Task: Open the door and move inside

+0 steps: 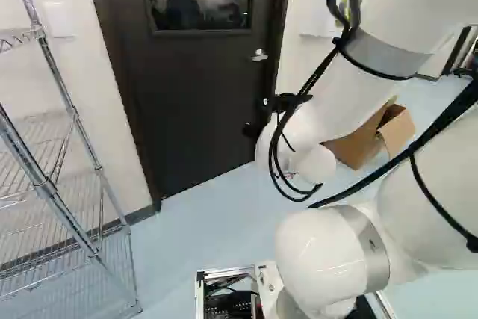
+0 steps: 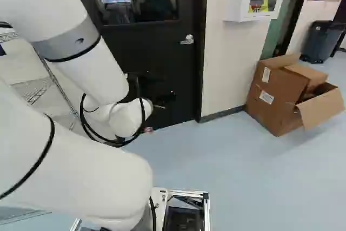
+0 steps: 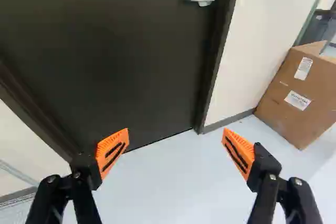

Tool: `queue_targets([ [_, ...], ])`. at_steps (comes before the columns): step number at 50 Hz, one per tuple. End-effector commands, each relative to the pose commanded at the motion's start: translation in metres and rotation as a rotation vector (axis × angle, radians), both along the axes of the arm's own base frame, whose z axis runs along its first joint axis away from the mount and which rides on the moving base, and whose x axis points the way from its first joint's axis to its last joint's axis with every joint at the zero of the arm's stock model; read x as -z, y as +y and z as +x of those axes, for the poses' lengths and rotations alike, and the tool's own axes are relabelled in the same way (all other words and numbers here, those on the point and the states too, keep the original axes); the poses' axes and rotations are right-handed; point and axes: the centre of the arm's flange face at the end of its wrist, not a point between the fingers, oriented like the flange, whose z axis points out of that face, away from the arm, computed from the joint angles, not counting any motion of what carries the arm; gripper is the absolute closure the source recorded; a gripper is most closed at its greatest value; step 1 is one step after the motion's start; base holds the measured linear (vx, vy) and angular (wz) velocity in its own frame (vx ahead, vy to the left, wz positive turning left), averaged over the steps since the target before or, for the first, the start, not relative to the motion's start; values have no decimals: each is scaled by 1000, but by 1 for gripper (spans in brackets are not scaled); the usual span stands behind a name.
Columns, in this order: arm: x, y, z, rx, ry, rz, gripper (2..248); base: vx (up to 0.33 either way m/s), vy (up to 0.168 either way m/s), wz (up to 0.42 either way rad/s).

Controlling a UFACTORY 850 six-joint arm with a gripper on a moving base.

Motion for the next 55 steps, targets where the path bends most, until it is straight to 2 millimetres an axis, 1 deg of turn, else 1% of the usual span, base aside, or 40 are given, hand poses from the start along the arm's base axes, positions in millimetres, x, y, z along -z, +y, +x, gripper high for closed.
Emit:
queue_targets([
  [40,0,0,0,0,0,0,3,0,0,0],
  [55,0,0,0,0,0,0,3,34,1,-3],
])
